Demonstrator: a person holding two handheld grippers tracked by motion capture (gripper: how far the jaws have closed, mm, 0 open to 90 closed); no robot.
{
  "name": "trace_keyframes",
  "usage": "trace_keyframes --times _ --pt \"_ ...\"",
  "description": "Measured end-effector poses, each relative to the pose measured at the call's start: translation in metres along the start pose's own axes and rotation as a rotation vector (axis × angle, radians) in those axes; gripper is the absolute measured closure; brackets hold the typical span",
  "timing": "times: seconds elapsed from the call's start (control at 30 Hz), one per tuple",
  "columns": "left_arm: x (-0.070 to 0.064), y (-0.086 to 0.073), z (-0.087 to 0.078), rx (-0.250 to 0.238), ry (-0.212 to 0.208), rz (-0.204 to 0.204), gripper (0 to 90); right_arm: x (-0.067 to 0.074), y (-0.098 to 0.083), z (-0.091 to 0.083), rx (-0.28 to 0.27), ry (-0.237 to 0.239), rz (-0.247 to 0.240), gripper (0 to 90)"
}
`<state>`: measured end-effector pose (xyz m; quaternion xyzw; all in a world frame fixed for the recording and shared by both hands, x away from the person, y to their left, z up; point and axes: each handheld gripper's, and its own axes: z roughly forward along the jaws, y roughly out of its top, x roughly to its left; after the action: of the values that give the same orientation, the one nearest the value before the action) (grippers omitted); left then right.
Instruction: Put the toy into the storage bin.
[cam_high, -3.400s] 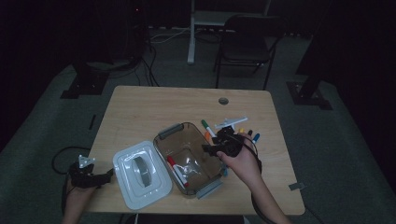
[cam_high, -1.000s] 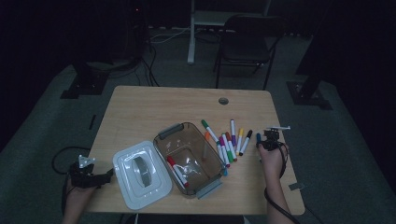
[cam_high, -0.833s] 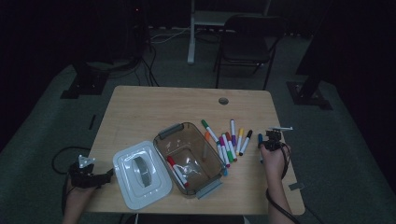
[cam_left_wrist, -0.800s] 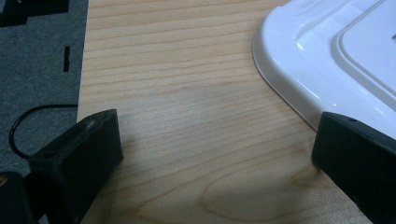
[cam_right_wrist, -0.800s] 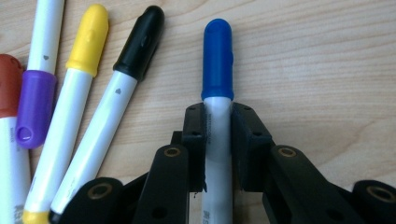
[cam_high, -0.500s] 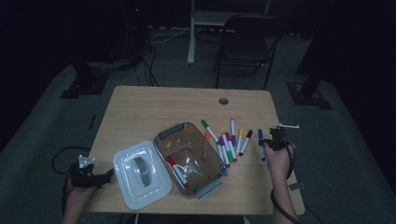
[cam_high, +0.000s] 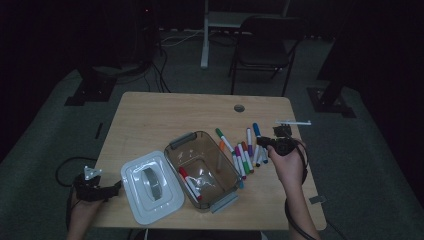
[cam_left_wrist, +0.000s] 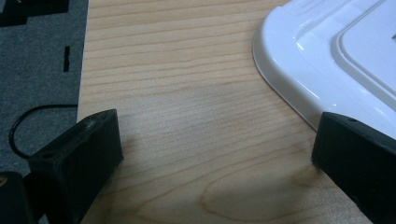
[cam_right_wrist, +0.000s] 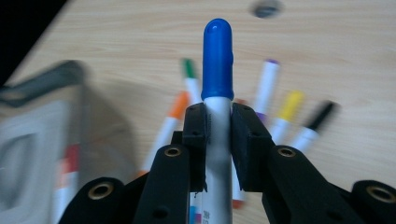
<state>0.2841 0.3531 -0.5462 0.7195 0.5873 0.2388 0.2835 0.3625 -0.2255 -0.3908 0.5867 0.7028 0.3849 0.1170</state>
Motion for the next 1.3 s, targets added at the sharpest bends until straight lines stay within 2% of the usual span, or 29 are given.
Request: trace_keyframes --times 0.03,0.1,0.17,0.23,0.27,0.33,0.47,0.6,0.77,0.83,0.93,1.13,1.3 --pt "0.000 0.000 0.000 0.002 0.000 0.002 2.2 0.009 0.002 -0.002 -0.014 0.029 -0.013 77.0" --pt "0.000 0.000 0.000 0.001 0.000 0.002 2.1 0.022 0.006 -0.004 -0.016 0.056 -0.043 77.1" --pt "0.000 0.000 0.000 0.000 0.000 0.000 2.1 0.037 0.010 -0.005 -0.014 0.105 -0.070 77.0" --pt "0.000 0.000 0.000 0.001 -0.001 0.000 2.1 0.043 0.011 -0.006 -0.015 0.117 -0.080 77.0" --pt "0.000 0.000 0.000 0.001 0.000 0.000 2.1 0.062 0.012 -0.004 0.000 0.156 -0.122 77.0" --pt "0.000 0.000 0.000 0.000 0.000 0.000 2.1 0.077 0.013 0.000 0.018 0.208 -0.149 77.0" --pt "0.000 0.000 0.000 0.001 -0.001 0.000 2.2 0.102 0.013 0.011 0.055 0.249 -0.195 77.1" --pt "0.000 0.000 0.000 0.001 0.000 0.000 2.1 0.123 0.010 0.024 0.092 0.270 -0.239 77.1" --pt "0.000 0.000 0.000 0.001 0.000 0.000 2.1 0.145 0.004 0.042 0.165 0.277 -0.293 77.1" --pt "0.000 0.000 0.000 0.001 -0.001 0.000 2.2 0.147 0.003 0.045 0.177 0.277 -0.301 77.0" --pt "0.000 0.000 0.000 0.000 0.000 0.000 2.1 0.156 -0.004 0.062 0.242 0.280 -0.329 77.0" --pt "0.000 0.000 0.000 -0.001 0.000 -0.001 2.1 0.162 -0.012 0.089 0.345 0.274 -0.335 77.0" --pt "0.000 0.001 0.001 -0.002 0.000 0.000 2.1 0.168 -0.019 0.110 0.415 0.247 -0.346 77.0"
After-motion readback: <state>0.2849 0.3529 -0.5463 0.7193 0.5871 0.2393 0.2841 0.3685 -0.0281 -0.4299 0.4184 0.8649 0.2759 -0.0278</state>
